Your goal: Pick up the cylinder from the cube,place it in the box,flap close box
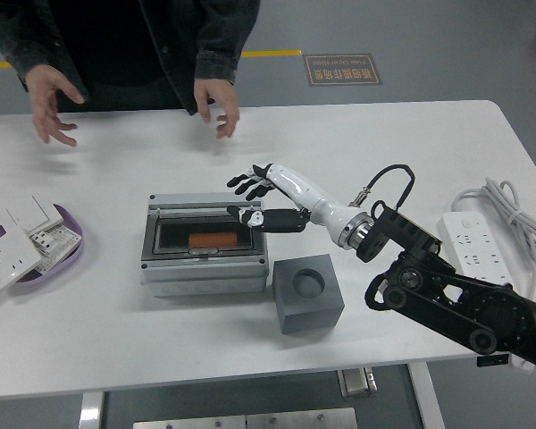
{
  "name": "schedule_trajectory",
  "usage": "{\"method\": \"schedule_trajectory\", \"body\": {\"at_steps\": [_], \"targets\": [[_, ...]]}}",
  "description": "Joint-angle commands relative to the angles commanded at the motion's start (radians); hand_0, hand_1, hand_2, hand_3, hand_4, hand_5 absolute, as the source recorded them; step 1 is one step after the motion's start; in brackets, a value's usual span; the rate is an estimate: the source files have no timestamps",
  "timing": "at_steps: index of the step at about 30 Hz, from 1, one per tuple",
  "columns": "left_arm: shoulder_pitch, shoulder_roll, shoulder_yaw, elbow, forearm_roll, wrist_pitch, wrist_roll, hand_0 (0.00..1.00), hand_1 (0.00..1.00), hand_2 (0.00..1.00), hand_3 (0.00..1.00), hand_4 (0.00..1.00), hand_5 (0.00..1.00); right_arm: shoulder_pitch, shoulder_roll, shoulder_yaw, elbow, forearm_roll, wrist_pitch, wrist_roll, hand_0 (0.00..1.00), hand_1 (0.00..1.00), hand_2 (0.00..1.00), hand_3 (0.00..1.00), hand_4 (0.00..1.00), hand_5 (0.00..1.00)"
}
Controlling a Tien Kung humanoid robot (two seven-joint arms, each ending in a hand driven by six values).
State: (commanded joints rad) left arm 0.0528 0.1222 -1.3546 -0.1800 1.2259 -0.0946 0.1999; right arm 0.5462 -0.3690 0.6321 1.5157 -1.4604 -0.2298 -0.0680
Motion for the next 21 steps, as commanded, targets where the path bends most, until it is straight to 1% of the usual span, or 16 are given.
{"method": "schedule_trajectory", "body": {"at_steps": [3, 6, 9, 12, 13, 17, 18, 19, 21], "targets": [[0.007, -0.002, -0.001, 0.000, -0.005, 0.002, 0.001, 0.636, 0.663, 0.580, 0.637, 0.720, 0.300, -0.081, -0.006, 0.116, 0.033, 0.000, 0.003, 0.045, 0.635, 0.608, 0.655, 0.700, 0.676, 0.423], [0.013, -0.007, 0.000, 0.000, -0.010, 0.002, 0.002, 0.636, 0.663, 0.580, 0.637, 0.720, 0.300, -0.164, 0.005, 0.227, 0.047, 0.051, 0.017, 0.099, 0.635, 0.608, 0.655, 0.700, 0.676, 0.423], [0.017, -0.012, 0.004, 0.000, -0.014, 0.003, 0.002, 0.636, 0.663, 0.579, 0.637, 0.719, 0.301, -0.253, 0.036, 0.347, 0.050, 0.113, 0.031, 0.154, 0.632, 0.604, 0.653, 0.695, 0.675, 0.424], [0.018, -0.015, 0.005, 0.000, -0.013, 0.002, 0.002, 0.636, 0.663, 0.579, 0.637, 0.719, 0.301, -0.330, 0.071, 0.458, 0.048, 0.167, 0.037, 0.191, 0.632, 0.604, 0.653, 0.695, 0.675, 0.424], [0.018, -0.015, 0.005, 0.000, -0.012, 0.002, 0.002, 0.636, 0.662, 0.581, 0.637, 0.719, 0.300, -0.354, 0.082, 0.491, 0.047, 0.176, 0.038, 0.199, 0.606, 0.597, 0.650, 0.683, 0.677, 0.417], [0.013, -0.012, 0.010, 0.000, -0.011, 0.000, -0.001, 0.636, 0.662, 0.581, 0.637, 0.719, 0.300, -0.431, 0.109, 0.616, 0.049, 0.182, 0.038, 0.215, 0.606, 0.597, 0.650, 0.683, 0.677, 0.417], [0.011, -0.010, 0.011, 0.000, -0.011, 0.000, -0.003, 0.636, 0.662, 0.581, 0.637, 0.719, 0.300, -0.442, 0.112, 0.641, 0.050, 0.181, 0.038, 0.217, 0.606, 0.597, 0.650, 0.683, 0.677, 0.417], [0.009, -0.008, 0.012, 0.000, -0.011, 0.000, -0.004, 0.636, 0.662, 0.582, 0.636, 0.719, 0.302, -0.450, 0.113, 0.664, 0.051, 0.181, 0.037, 0.219, 0.613, 0.601, 0.650, 0.678, 0.659, 0.394], [0.006, -0.004, 0.013, 0.000, -0.011, -0.001, -0.005, 0.636, 0.662, 0.582, 0.636, 0.719, 0.302, -0.462, 0.114, 0.714, 0.054, 0.183, 0.038, 0.223, 0.613, 0.601, 0.650, 0.678, 0.659, 0.394]]}}
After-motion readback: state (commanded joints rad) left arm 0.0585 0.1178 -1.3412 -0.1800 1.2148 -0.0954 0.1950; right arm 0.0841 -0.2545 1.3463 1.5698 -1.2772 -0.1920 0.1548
